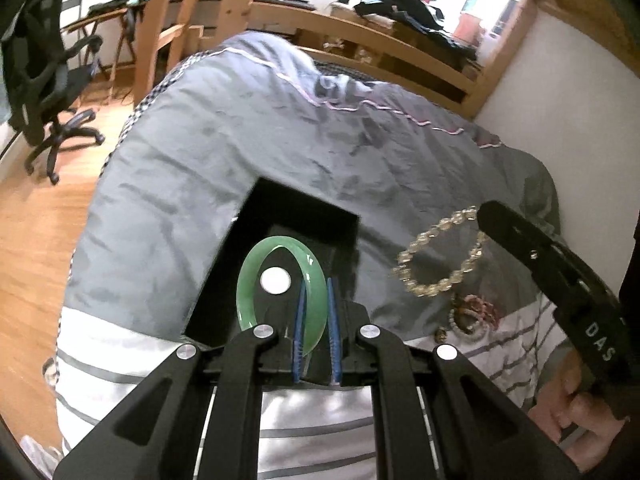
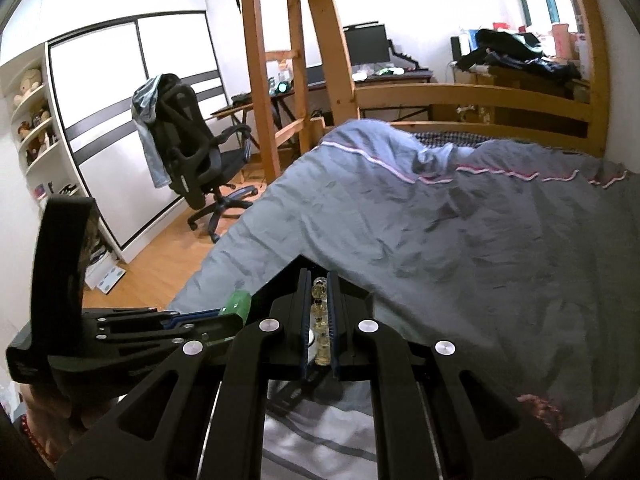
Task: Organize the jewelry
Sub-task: 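Open the left tool over the box while the right tool releases the chain, then grasp a gold ring with the left tool while the right tool grasps a pink bead bracelet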
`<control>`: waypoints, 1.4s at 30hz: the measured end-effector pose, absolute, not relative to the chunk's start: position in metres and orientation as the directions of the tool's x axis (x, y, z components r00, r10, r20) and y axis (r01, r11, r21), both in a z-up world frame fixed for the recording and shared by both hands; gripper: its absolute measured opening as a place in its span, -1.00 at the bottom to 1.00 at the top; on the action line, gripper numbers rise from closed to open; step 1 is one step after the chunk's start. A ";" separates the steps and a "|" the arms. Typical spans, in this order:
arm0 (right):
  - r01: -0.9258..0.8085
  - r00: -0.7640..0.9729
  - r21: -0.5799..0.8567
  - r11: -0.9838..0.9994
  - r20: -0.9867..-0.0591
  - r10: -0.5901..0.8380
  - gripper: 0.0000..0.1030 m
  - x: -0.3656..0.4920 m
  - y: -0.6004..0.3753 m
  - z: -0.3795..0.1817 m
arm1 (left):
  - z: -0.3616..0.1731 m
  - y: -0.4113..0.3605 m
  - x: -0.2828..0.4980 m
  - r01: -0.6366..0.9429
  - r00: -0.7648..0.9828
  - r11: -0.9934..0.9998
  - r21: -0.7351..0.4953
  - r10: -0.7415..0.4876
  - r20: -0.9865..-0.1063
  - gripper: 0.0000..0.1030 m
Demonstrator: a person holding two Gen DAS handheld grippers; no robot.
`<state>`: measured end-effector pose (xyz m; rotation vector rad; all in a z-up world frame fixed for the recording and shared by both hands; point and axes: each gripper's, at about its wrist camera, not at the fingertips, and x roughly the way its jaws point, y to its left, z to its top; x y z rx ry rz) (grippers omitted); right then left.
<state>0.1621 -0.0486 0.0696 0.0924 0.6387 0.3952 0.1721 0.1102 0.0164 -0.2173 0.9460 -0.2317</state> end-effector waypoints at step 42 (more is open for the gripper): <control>-0.005 0.810 0.026 1.000 -0.586 0.020 0.92 0.102 -0.203 0.088 | -0.003 -0.028 0.128 0.390 0.644 0.916 -0.093 -0.343 -0.683 0.86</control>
